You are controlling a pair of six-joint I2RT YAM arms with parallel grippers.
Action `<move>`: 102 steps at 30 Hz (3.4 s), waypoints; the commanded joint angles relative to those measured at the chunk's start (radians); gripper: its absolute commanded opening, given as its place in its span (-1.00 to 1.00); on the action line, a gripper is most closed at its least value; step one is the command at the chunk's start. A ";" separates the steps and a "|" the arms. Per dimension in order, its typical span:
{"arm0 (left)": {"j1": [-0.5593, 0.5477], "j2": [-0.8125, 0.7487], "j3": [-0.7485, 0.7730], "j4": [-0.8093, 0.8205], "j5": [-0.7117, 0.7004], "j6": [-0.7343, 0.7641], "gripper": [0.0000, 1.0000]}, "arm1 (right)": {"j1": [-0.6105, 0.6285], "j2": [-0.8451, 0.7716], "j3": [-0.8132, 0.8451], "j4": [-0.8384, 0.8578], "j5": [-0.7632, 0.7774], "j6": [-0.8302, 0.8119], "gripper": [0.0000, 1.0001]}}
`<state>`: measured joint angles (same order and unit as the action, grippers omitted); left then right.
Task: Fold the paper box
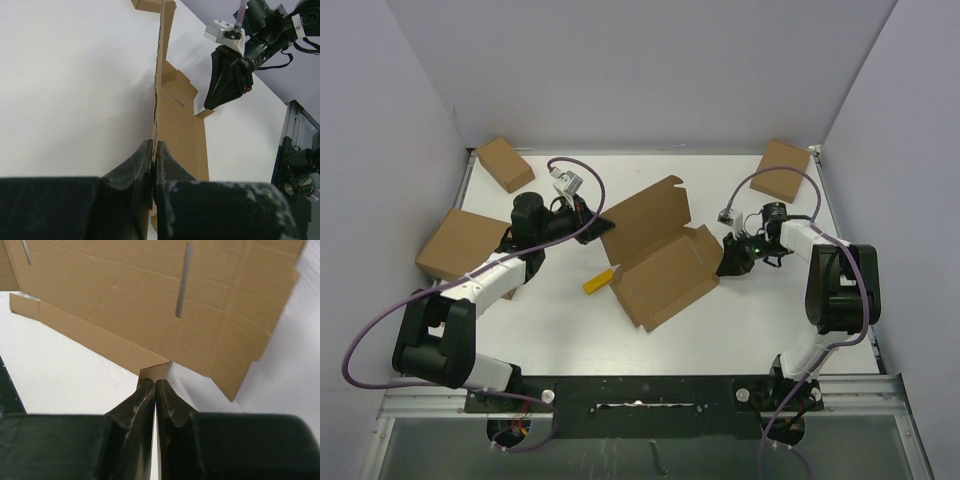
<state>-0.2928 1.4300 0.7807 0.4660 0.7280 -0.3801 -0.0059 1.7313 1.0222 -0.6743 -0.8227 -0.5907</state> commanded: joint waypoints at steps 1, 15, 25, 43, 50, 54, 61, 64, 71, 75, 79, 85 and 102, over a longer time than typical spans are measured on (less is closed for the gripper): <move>0.004 0.006 0.044 0.028 -0.011 0.013 -1.00 | 0.033 -0.021 0.042 -0.055 -0.061 -0.061 -0.88; 0.004 0.010 0.046 0.025 -0.008 0.015 -1.00 | 0.098 0.067 0.066 -0.054 0.106 -0.021 -0.92; 0.005 0.016 0.046 0.026 -0.003 0.012 -1.00 | 0.177 0.103 0.066 -0.046 0.204 -0.022 -0.93; 0.004 0.037 0.064 -0.027 -0.032 -0.003 -1.00 | 0.214 -0.087 0.059 -0.008 0.295 -0.063 -0.67; 0.009 0.039 0.053 0.003 -0.071 -0.129 -1.00 | 0.142 -0.330 -0.015 0.017 -0.091 -0.098 -0.17; 0.010 0.029 -0.006 0.055 -0.178 -0.249 -1.00 | 0.251 -0.381 -0.105 0.060 -0.237 -0.196 0.35; -0.014 -0.092 -0.141 0.026 -0.467 -0.341 -1.00 | 0.479 -0.351 -0.184 0.161 0.016 -0.289 0.55; -0.028 -0.129 -0.165 -0.001 -0.512 -0.336 -1.00 | 0.569 -0.339 -0.215 0.199 0.126 -0.338 0.65; -0.038 -0.165 -0.196 -0.014 -0.541 -0.307 -1.00 | 0.628 -0.335 -0.194 0.107 0.095 -0.416 0.69; -0.044 -0.169 -0.205 -0.002 -0.543 -0.309 -1.00 | 0.652 -0.322 -0.204 0.191 0.195 -0.325 0.67; -0.048 -0.169 -0.210 0.012 -0.533 -0.305 -1.00 | 0.662 -0.273 -0.178 0.290 0.371 -0.192 0.53; -0.056 -0.176 -0.214 0.020 -0.520 -0.281 -1.00 | 0.658 -0.257 -0.155 0.271 0.344 -0.156 0.15; -0.078 -0.201 -0.203 0.036 -0.506 -0.198 -1.00 | 0.565 -0.129 -0.059 0.135 0.217 -0.078 -0.14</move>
<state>-0.3614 1.2793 0.5613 0.4377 0.2058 -0.6121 0.5636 1.5776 0.9138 -0.4995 -0.5858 -0.6903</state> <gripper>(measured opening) 0.018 0.428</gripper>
